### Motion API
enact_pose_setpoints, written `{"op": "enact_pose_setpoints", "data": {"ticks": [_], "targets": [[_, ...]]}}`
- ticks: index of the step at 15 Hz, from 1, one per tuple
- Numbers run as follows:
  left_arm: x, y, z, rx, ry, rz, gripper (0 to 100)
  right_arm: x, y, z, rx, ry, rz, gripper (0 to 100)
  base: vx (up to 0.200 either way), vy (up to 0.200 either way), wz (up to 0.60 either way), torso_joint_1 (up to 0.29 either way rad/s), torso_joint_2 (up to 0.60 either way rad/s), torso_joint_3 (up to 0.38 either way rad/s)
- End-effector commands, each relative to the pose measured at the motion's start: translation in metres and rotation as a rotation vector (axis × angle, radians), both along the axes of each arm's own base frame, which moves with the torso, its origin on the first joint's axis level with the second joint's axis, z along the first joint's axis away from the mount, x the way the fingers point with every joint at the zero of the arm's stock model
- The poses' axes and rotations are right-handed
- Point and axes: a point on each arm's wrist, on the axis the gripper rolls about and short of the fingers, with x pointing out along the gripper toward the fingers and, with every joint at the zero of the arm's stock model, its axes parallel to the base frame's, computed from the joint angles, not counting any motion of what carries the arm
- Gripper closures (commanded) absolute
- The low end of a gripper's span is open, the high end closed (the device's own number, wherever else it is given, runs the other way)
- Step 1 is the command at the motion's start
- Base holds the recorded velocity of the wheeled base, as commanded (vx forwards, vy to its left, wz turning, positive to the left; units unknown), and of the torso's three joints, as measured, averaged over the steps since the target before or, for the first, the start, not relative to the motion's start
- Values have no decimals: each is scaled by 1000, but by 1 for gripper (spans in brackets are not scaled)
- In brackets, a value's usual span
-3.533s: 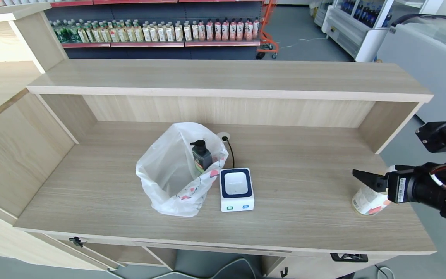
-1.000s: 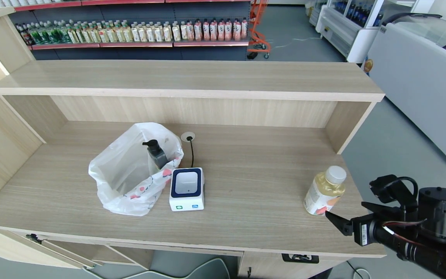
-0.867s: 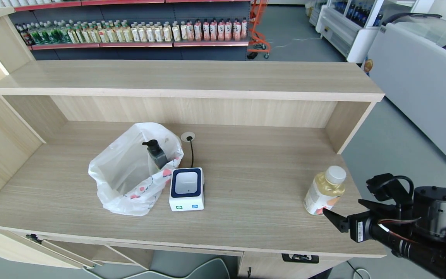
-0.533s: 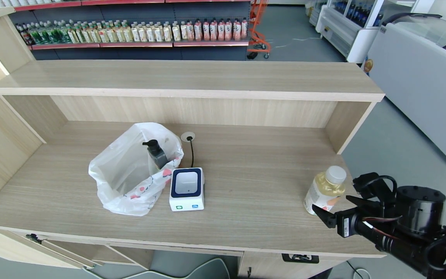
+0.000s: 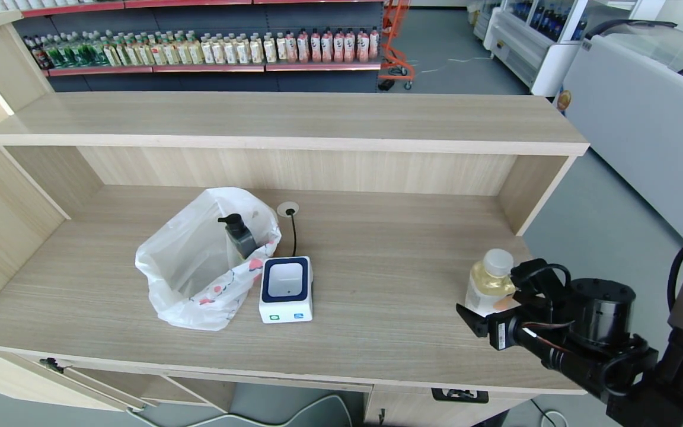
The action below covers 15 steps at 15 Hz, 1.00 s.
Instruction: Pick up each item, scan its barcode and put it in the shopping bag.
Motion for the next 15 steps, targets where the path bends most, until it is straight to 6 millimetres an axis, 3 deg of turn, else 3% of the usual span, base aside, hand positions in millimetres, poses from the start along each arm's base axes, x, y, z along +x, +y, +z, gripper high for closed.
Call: {"op": "enact_pose_setpoints", "data": {"ticks": [1, 13, 14, 15], "targets": [[0, 0, 0, 0, 2, 0, 0, 5, 3, -10, -8, 13, 6, 0, 0, 0, 0, 0, 0, 0], [0, 0, 0, 0, 2, -2, 0, 12, 1, -4, -12, -51, 2, 0, 0, 0, 0, 0, 0, 0], [0, 0, 0, 0, 0, 0, 0, 13, 0, -5, -12, -47, 0, 100, 0, 0, 0, 0, 0, 0], [0, 0, 0, 0, 0, 0, 0, 14, -1, -6, -15, -48, -5, 100, 0, 0, 0, 0, 0, 0]]}}
